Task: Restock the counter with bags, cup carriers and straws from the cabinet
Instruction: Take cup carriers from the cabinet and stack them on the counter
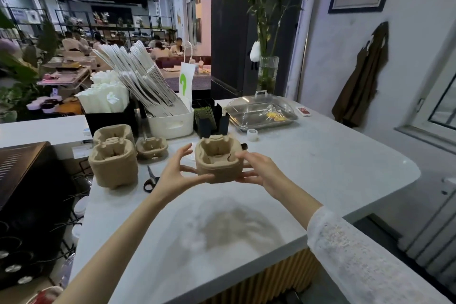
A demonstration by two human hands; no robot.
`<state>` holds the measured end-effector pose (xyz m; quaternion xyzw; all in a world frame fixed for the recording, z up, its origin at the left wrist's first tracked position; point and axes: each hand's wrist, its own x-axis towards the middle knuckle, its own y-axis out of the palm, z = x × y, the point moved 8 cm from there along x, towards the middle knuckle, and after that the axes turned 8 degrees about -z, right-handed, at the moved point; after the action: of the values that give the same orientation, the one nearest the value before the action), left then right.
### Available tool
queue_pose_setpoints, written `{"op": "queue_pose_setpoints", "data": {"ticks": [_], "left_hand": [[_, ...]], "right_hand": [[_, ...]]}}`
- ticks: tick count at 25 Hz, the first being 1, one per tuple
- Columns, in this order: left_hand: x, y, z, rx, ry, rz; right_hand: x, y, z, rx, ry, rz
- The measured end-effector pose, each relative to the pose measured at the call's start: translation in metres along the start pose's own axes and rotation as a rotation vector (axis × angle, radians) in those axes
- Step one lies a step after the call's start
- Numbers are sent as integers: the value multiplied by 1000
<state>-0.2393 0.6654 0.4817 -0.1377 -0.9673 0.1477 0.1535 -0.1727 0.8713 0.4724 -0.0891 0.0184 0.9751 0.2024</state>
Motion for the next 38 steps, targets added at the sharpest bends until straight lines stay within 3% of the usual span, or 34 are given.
{"op": "queue_pose_setpoints", "data": {"ticks": [5,12,18,27,38], "left_hand": [[25,16,14,-65,37,58],[87,-11,78,-197,-111,-152],[136,-55,121,-139,-142,-269],[172,-95,129,-29,-126,-423],[172,-109,134,-14,-164,-581]], "right_hand": [[37,14,-8,-41,-6,36],[122,74,-5,-129,-18,112],[185,138,-4,-138,-39,210],[246,191,-34,-10,155,234],[276,246,-69,-178,102,300]]}}
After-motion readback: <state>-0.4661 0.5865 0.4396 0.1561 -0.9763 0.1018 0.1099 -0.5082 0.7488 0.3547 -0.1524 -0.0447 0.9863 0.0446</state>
